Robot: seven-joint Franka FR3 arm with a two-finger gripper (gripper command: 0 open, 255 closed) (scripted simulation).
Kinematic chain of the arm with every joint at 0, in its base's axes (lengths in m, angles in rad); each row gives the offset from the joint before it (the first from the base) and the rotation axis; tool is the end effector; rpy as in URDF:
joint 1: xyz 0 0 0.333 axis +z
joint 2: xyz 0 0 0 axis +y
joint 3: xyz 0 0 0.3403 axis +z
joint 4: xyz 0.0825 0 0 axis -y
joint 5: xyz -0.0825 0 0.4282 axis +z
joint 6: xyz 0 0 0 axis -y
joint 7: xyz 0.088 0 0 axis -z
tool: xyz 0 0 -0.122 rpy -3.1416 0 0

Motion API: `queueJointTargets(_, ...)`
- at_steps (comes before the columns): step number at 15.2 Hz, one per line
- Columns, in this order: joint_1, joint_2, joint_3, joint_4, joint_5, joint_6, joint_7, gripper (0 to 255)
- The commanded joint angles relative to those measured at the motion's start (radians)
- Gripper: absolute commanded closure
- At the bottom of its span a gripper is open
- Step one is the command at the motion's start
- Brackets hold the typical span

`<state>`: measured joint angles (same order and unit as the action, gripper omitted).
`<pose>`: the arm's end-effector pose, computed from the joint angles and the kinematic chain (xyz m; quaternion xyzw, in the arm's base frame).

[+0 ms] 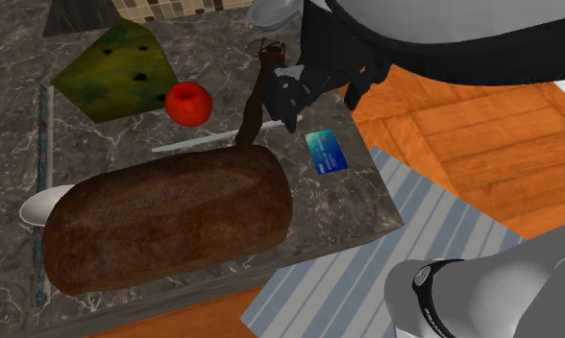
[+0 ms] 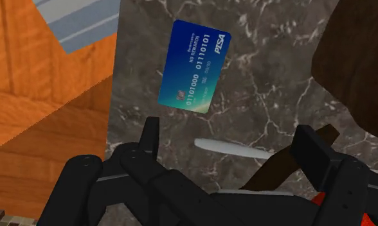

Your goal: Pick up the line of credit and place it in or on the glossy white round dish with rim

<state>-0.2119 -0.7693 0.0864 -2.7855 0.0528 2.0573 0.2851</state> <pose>0.3350 -0.0426 0.4057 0.9737 -0.2267 0.0203 0.0051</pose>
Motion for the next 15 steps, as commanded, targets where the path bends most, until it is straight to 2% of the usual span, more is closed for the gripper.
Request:
queueJointTargets(1,-0.042,0.013,0.023,-0.062,-0.019,0.119,0.068,0)
queueJointTargets(3,-0.088,0.053,0.054,-0.105,-0.041,0.236,0.141,0)
queueJointTargets(11,-0.111,0.168,0.068,-0.155,-0.054,0.406,0.158,0)
queueJointTargets(15,-0.111,0.168,0.068,-0.155,-0.054,0.406,0.158,0)
